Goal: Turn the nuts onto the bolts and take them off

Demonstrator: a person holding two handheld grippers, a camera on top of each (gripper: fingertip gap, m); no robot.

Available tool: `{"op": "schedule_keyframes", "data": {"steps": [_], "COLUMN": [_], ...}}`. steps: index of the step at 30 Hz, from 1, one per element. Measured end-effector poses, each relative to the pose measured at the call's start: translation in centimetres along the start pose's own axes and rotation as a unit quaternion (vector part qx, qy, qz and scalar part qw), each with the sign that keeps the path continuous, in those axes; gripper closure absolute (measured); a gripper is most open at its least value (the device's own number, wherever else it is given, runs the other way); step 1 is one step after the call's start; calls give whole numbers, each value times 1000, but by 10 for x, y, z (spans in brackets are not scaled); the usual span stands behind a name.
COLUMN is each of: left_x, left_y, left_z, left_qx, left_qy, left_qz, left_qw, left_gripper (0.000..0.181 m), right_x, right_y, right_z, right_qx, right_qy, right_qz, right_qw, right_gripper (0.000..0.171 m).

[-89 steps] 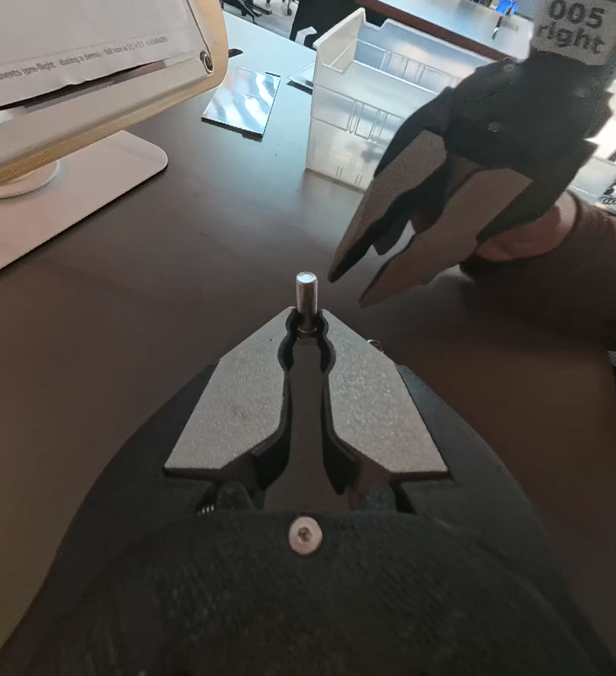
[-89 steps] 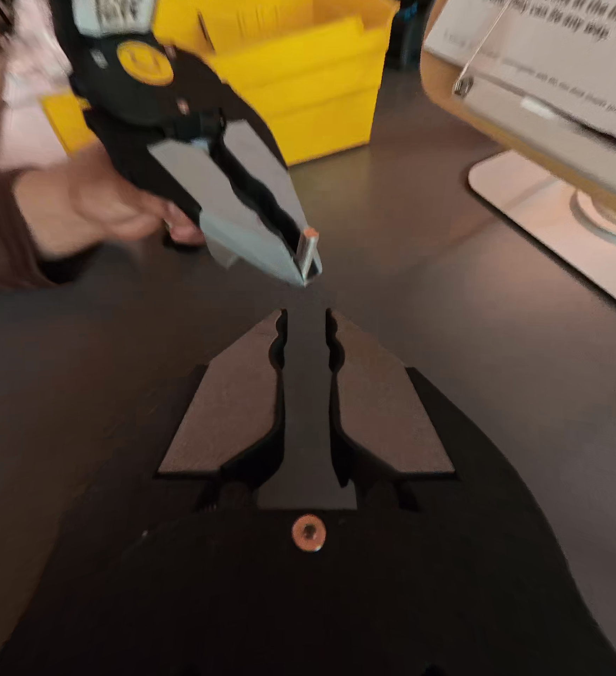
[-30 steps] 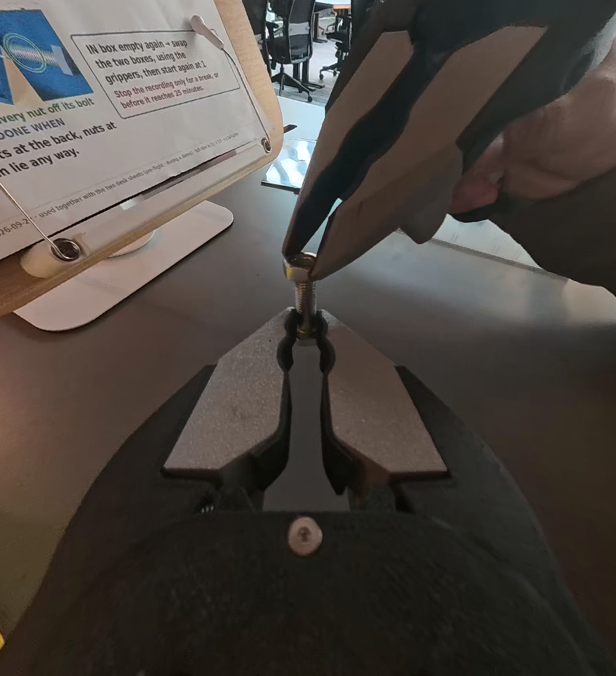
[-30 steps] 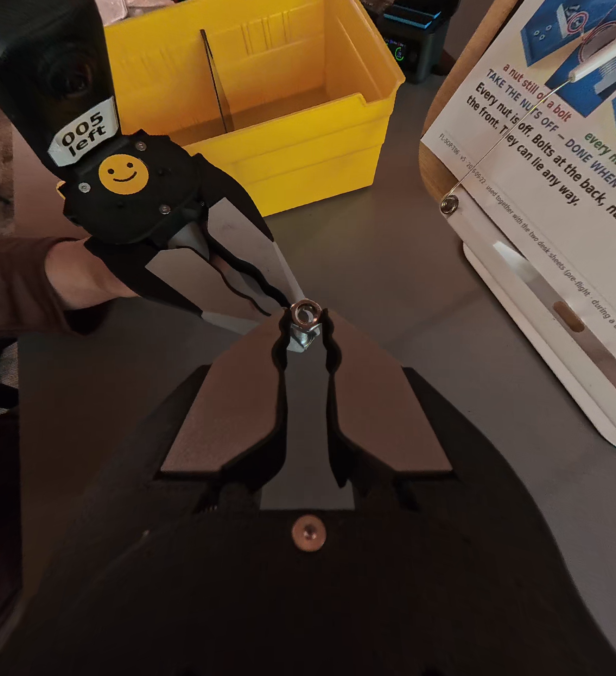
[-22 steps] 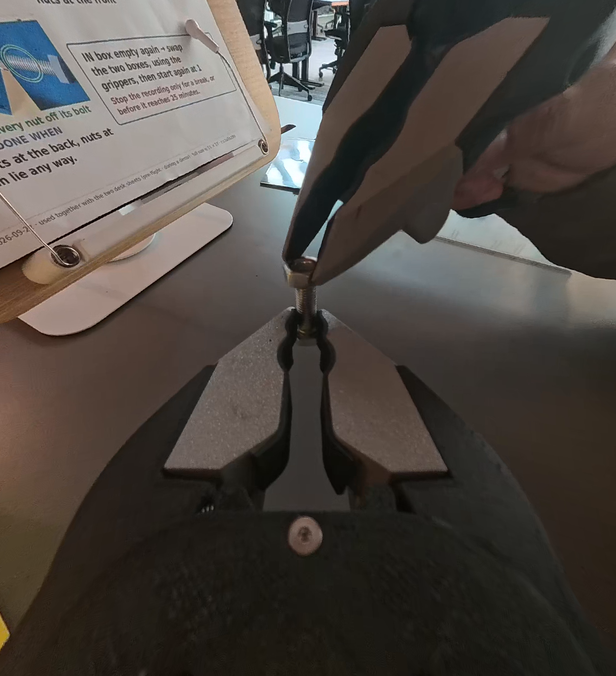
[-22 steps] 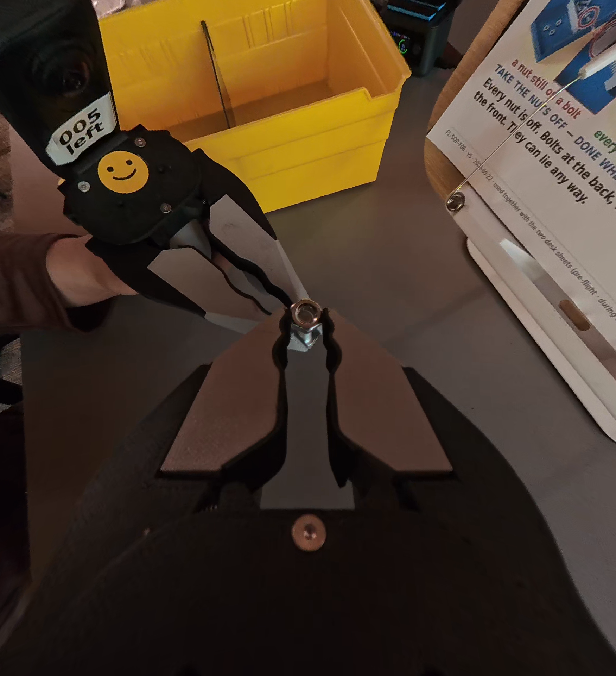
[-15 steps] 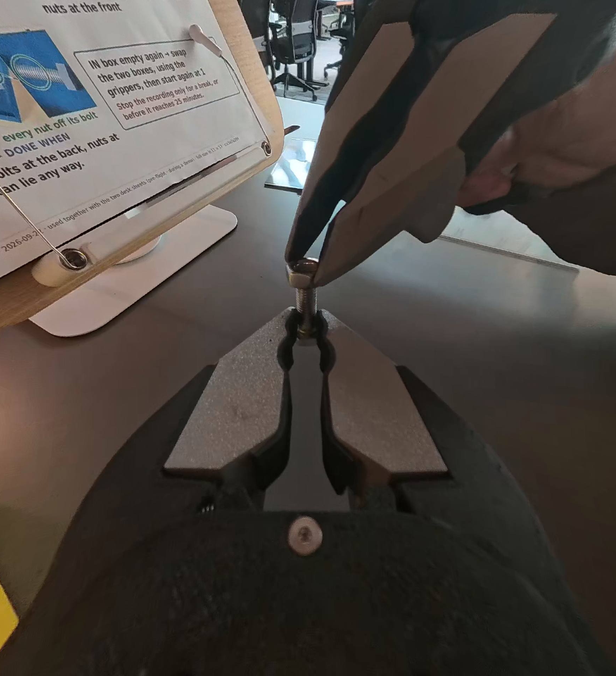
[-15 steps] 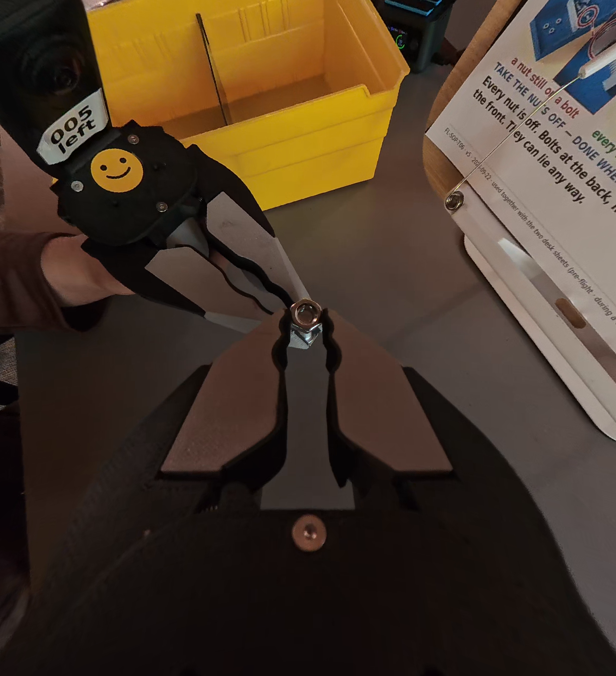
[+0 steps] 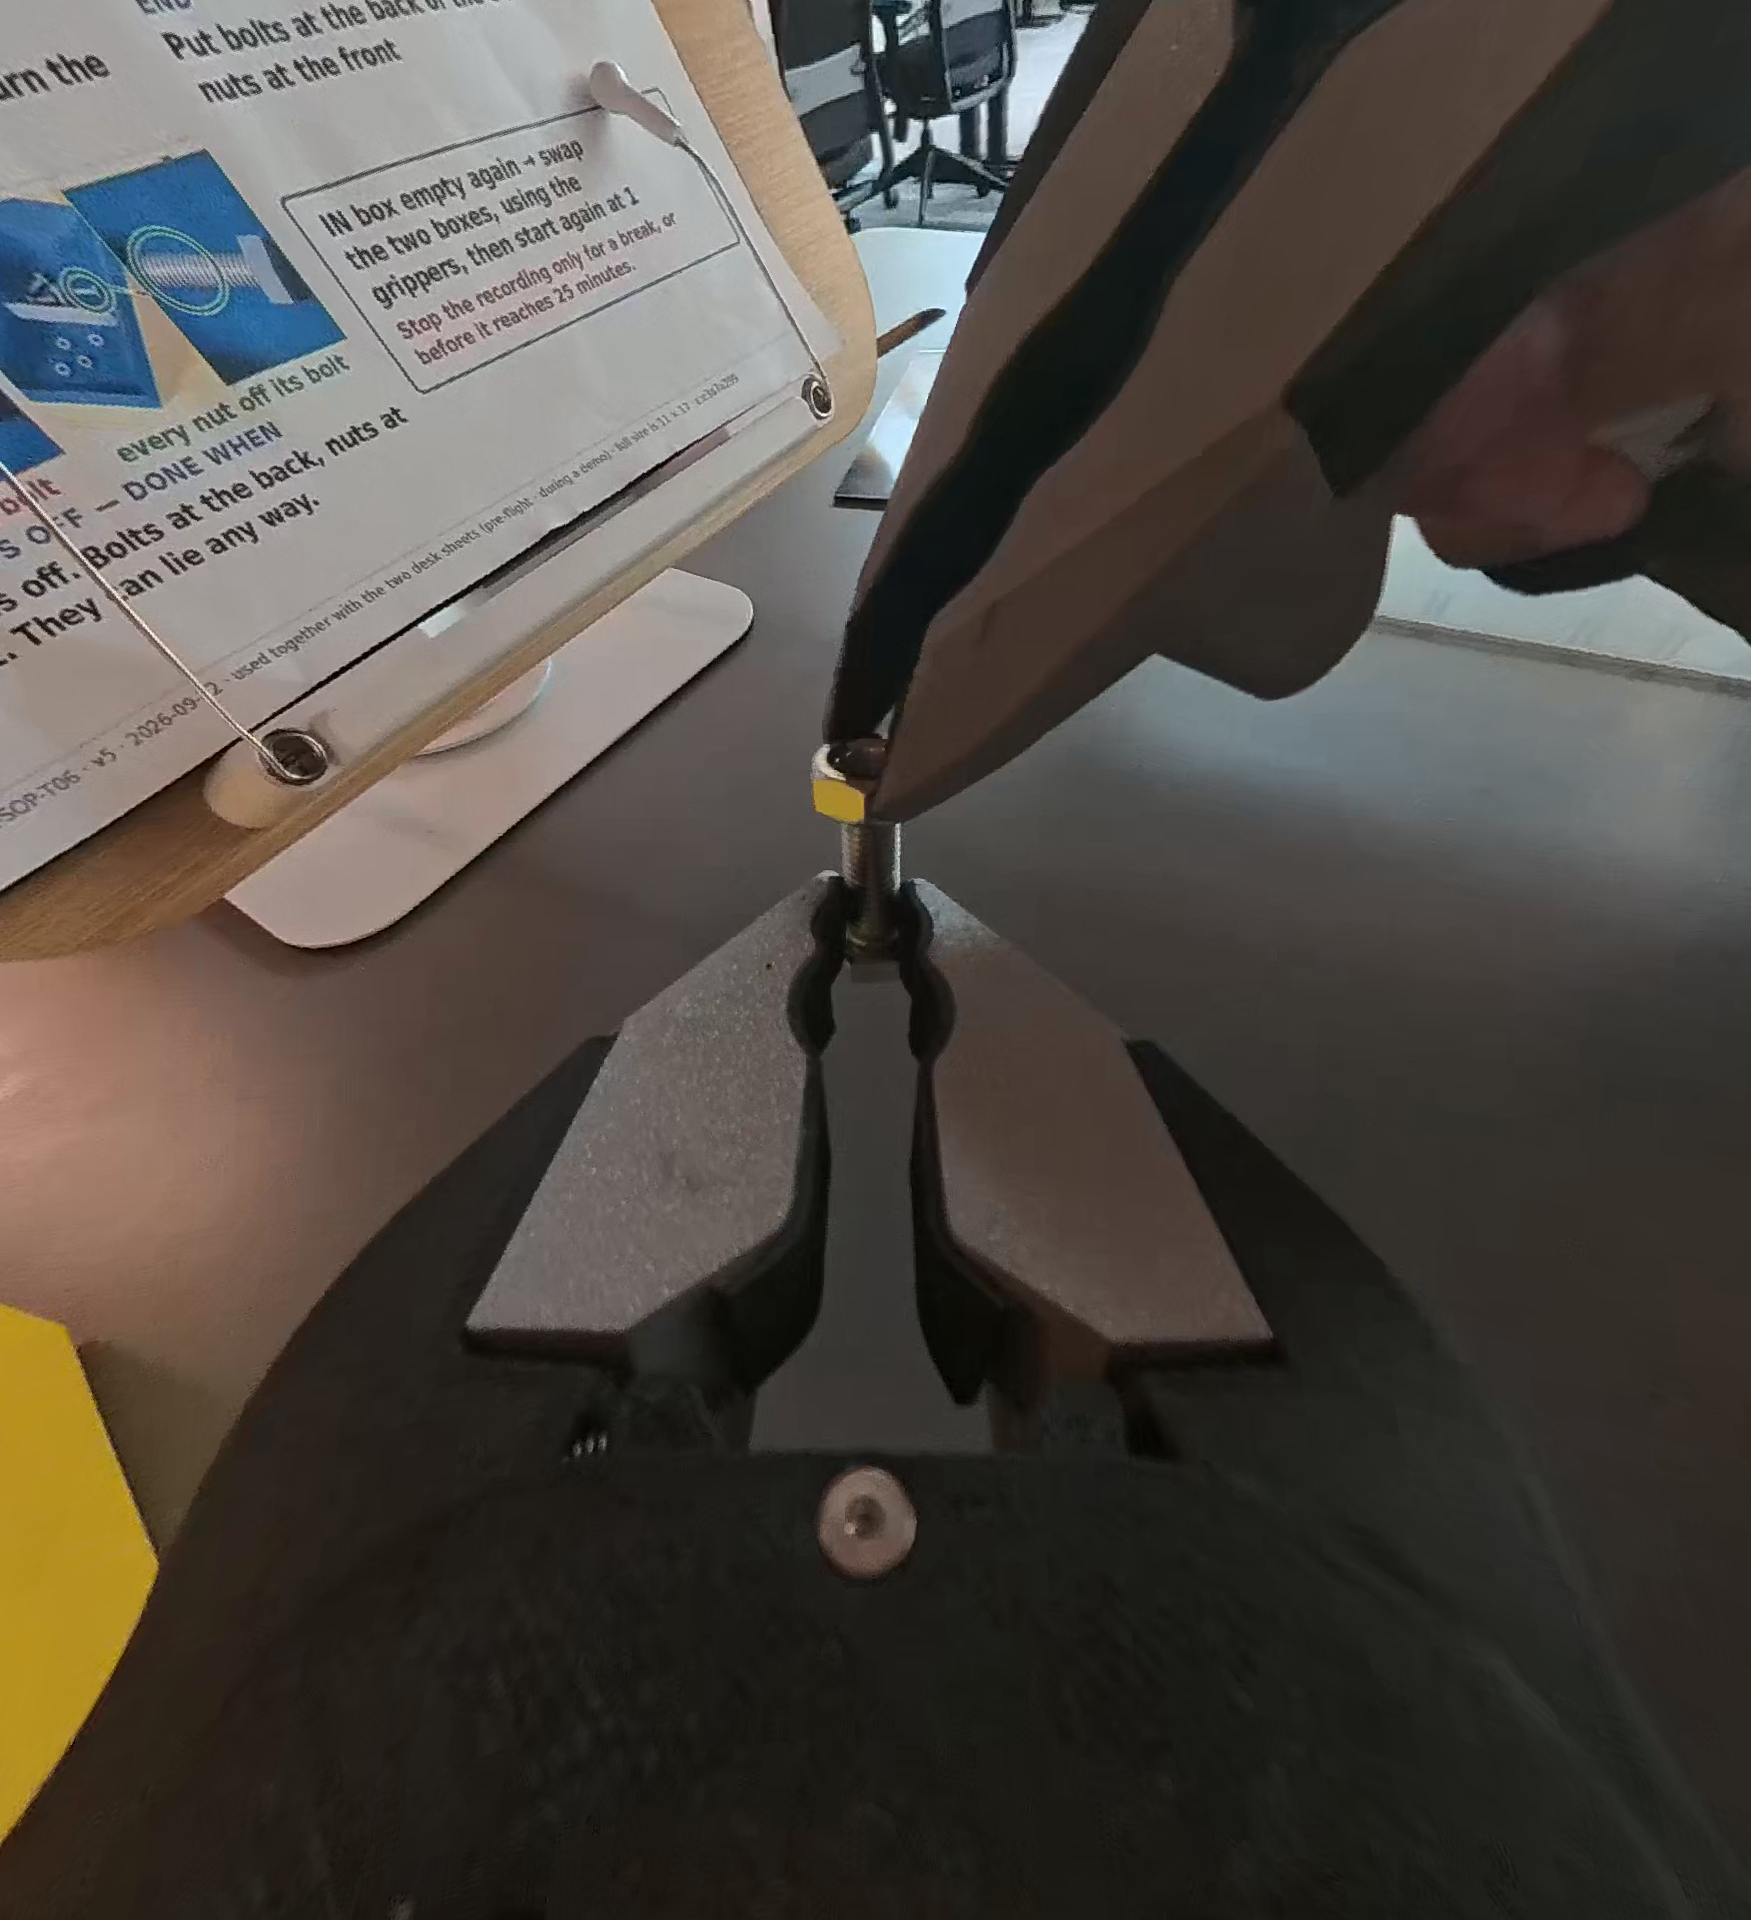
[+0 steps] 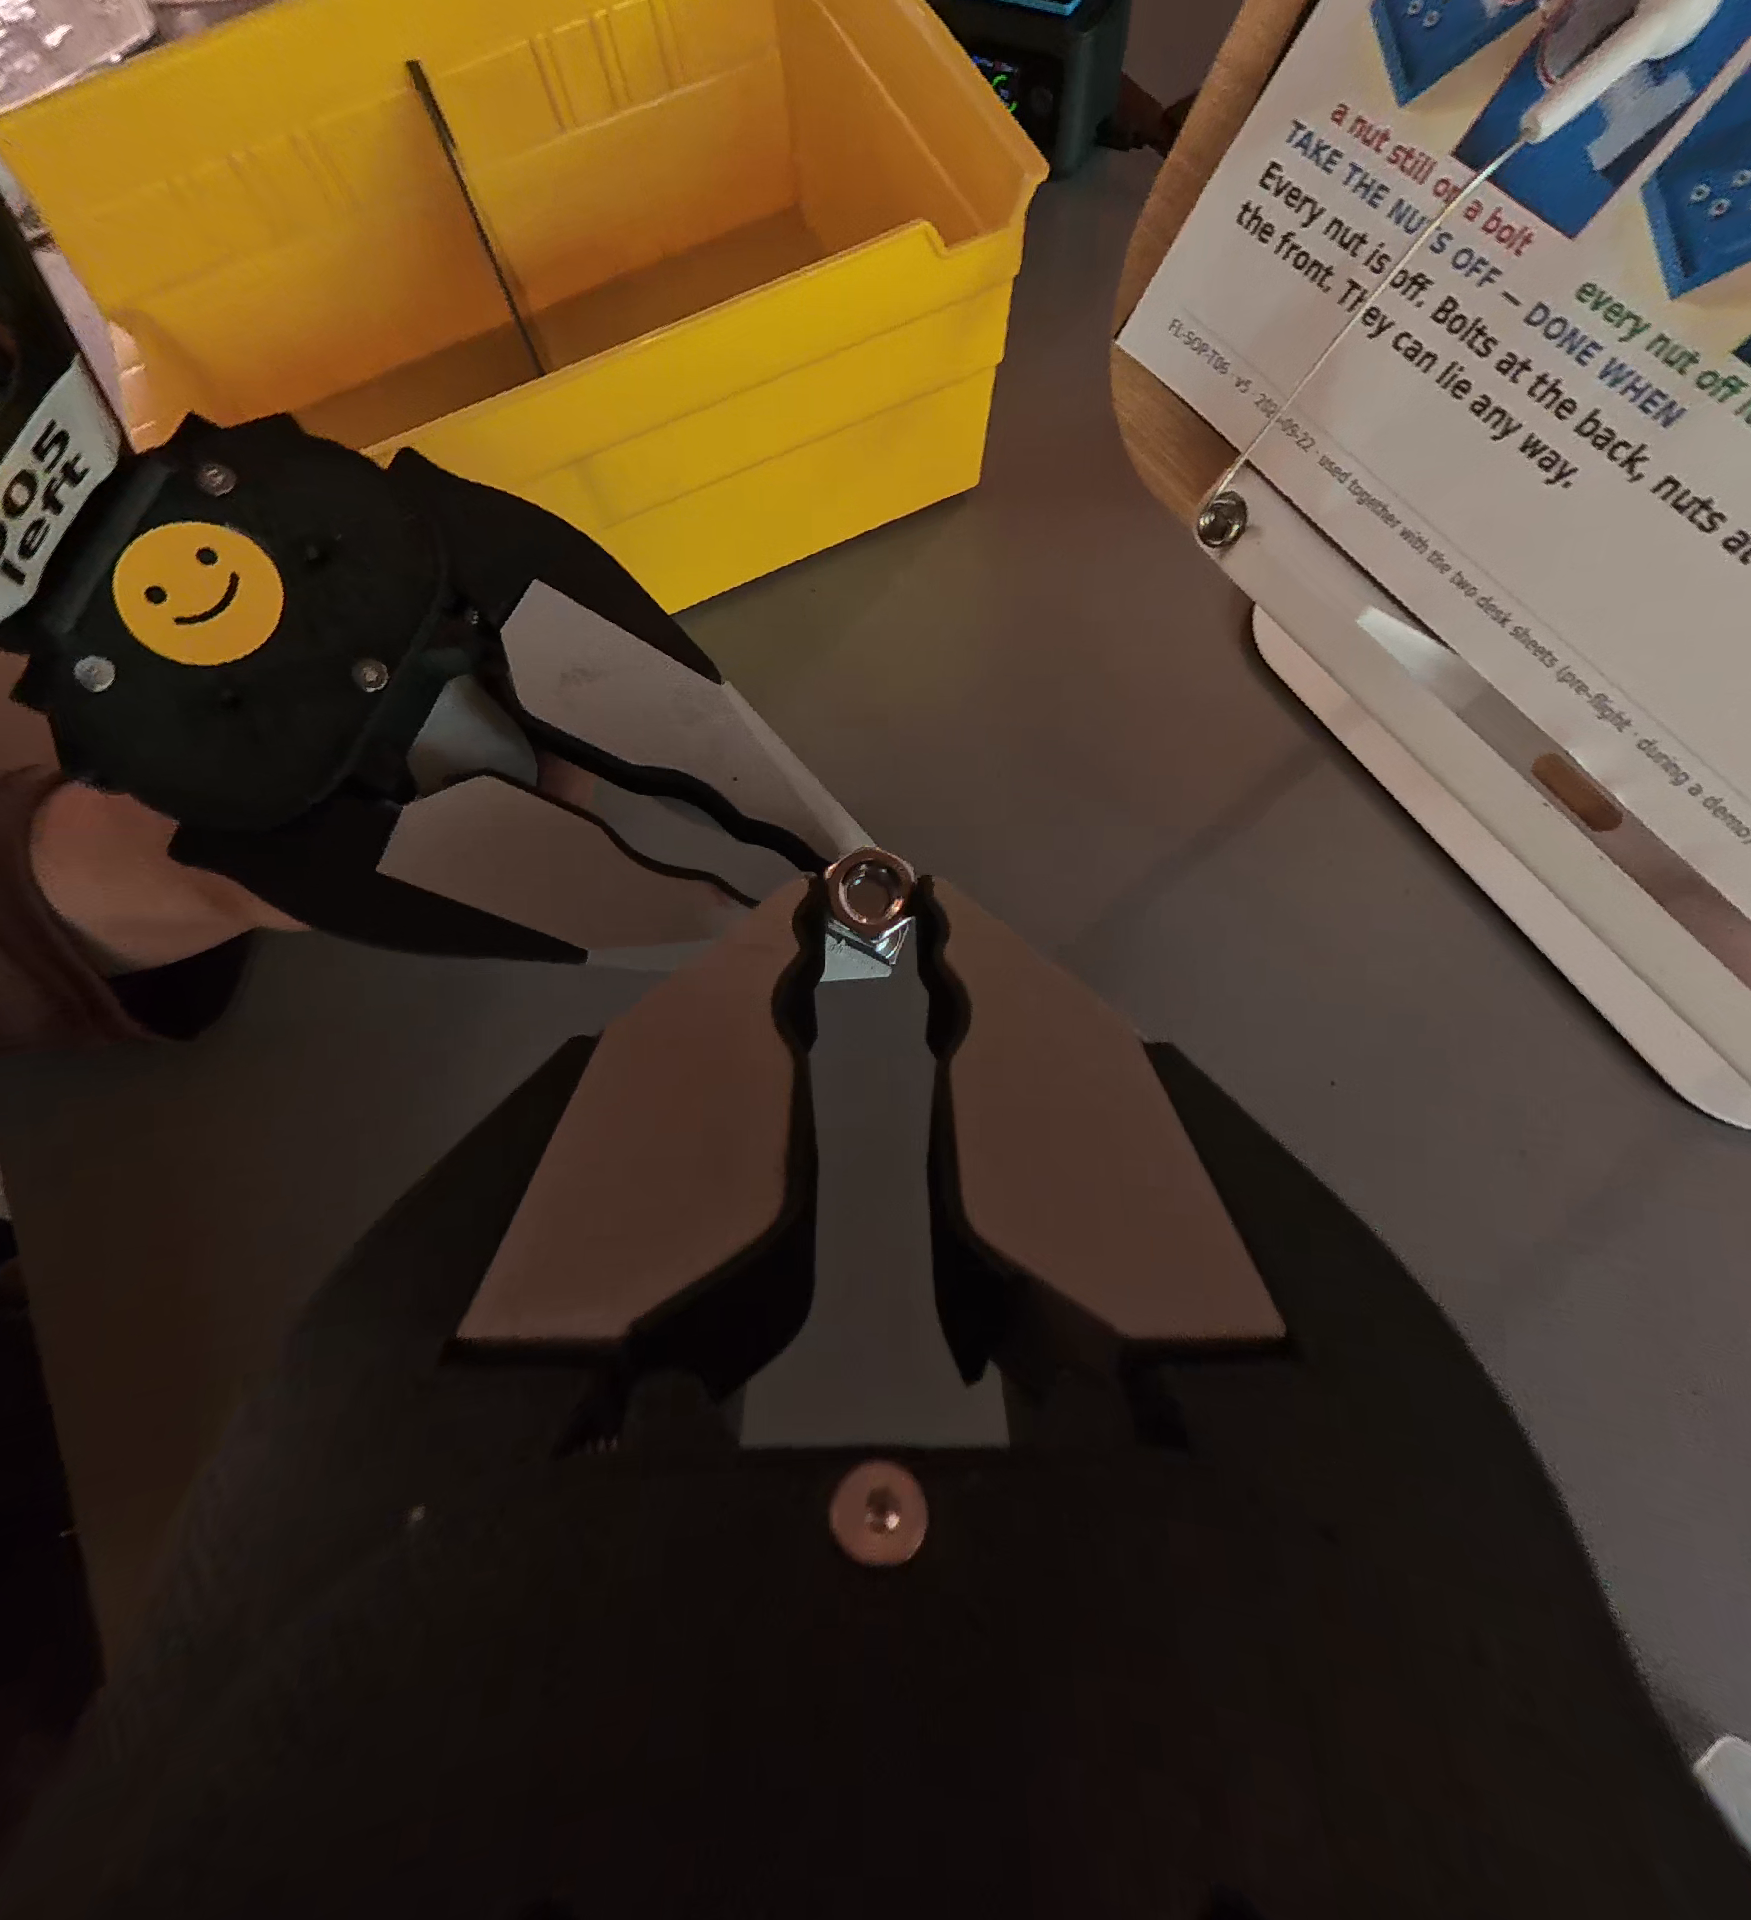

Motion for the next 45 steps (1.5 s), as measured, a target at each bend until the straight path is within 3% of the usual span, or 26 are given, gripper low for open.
{"op": "schedule_keyframes", "data": {"steps": [20, 28, 32, 38, 45], "left_x": [-3, -3, -5, -12, -40], "left_y": [4, 4, 3, 1, -4], "left_z": [1, 0, 1, -1, -7], "left_qx": [4, 0, -6, -24, -41], "left_qy": [-17, -20, -21, -24, 39], "left_qz": [-14, -5, 9, 55, 125], "left_qw": [1000, 1000, 1000, 998, 991], "left_gripper": [174, 174, 174, 174, 174], "right_x": [-3, -3, -3, 10, 9], "right_y": [-1, -5, -19, -47, -59], "right_z": [4, -4, -10, -3, 16], "right_qx": [8, -20, -75, -209, -235], "right_qy": [29, 26, 11, -5, -23], "right_qz": [56, 54, 49, -58, -109], "right_qw": [998, 998, 996, 976, 966], "right_gripper": [158, 150, 146, 143, 146]}}
Point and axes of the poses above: each gripper's, where its closed fingertips meet, y out along the fingers, z out of its underside, x = y × z across the jaws, the point moved 1 cm from there along -y, back along the fingers
